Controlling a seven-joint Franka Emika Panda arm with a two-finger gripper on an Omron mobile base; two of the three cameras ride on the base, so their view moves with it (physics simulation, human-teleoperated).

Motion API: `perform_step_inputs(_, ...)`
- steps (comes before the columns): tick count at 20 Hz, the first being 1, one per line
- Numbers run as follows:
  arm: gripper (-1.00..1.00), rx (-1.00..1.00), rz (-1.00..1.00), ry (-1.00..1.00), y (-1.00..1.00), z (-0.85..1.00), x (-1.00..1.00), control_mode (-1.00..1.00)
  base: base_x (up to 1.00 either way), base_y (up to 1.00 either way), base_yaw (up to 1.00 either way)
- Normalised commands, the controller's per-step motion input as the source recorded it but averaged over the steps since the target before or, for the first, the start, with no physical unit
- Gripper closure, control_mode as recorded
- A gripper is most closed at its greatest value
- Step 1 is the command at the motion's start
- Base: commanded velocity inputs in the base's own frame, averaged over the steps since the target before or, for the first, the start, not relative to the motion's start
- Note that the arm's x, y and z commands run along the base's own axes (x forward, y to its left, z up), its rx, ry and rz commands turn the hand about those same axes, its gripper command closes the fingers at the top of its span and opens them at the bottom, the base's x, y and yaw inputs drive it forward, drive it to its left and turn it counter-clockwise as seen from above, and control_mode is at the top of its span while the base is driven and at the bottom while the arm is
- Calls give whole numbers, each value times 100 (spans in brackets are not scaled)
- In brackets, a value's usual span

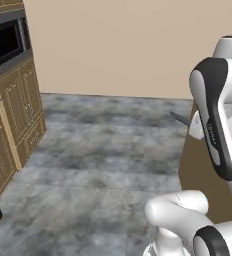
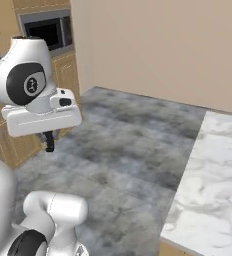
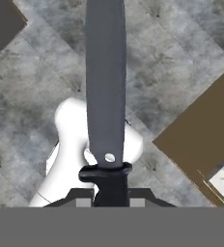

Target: Retrieve the butter from the fridge and place it on a plate on the dining table. Then retrieve the butter knife by the fridge and place it near the plate.

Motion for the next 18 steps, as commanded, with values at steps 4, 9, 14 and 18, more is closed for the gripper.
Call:
perform_step_inputs(4,100,0,0,0,0,0,0,100,96,0,-13)
perform_step_inputs(9,100,0,0,0,0,0,0,100,94,18,-14)
perform_step_inputs(14,100,0,0,0,0,0,0,100,90,20,-15)
perform_step_inputs(18,100,0,0,0,0,0,0,100,89,21,-14)
